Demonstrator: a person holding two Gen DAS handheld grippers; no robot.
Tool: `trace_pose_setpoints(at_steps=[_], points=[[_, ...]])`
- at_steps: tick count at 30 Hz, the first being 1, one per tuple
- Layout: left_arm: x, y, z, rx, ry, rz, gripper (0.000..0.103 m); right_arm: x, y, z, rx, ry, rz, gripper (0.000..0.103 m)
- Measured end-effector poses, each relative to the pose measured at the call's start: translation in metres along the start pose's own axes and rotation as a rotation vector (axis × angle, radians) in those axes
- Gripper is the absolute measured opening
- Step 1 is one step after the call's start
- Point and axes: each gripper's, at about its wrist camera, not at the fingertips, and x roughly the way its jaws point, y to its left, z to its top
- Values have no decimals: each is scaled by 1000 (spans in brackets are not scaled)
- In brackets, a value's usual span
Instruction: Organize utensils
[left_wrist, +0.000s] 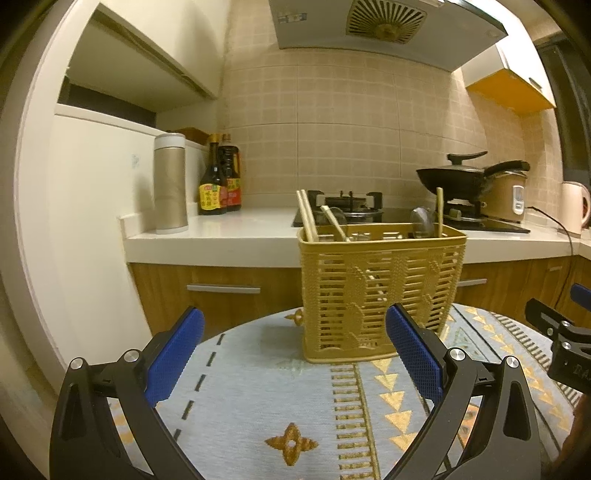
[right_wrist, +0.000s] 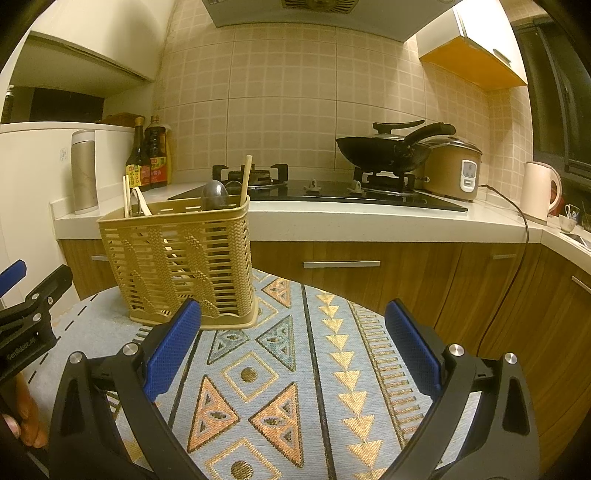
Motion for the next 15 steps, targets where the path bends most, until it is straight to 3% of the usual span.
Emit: trace_pose_setpoints(at_steps=[15], points=[[0, 5, 1, -16, -4, -25, 96, 0, 2, -1, -2, 0, 0, 95]])
